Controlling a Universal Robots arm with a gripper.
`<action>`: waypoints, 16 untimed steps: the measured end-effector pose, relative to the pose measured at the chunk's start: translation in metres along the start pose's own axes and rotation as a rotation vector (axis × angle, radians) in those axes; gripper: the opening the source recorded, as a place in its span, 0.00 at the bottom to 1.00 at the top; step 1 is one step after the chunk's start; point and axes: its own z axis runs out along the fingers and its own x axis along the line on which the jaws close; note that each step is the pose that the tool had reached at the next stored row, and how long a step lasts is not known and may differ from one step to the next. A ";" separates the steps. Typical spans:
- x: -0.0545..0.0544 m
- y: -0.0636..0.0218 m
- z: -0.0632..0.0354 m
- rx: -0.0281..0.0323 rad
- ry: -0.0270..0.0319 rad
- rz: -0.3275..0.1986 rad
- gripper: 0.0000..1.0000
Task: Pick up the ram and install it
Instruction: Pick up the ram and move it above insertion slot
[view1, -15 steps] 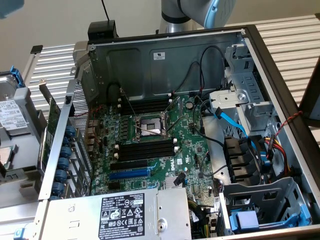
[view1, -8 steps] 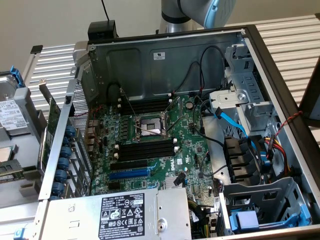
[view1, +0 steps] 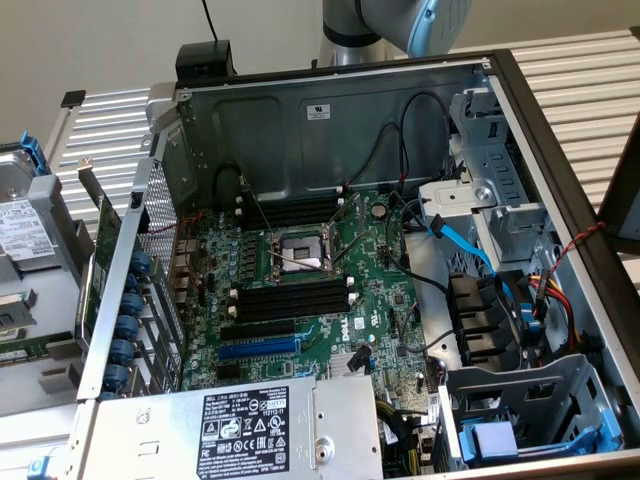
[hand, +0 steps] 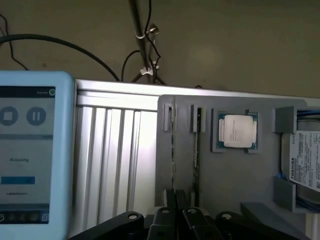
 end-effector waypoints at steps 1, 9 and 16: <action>0.000 0.0000 -0.0018 0.0000 0.0001 0.000 0.12; 0.000 0.0002 -0.0224 0.0000 0.0008 0.001 0.12; -0.001 -0.0004 -0.0386 -0.0001 0.0028 0.004 0.12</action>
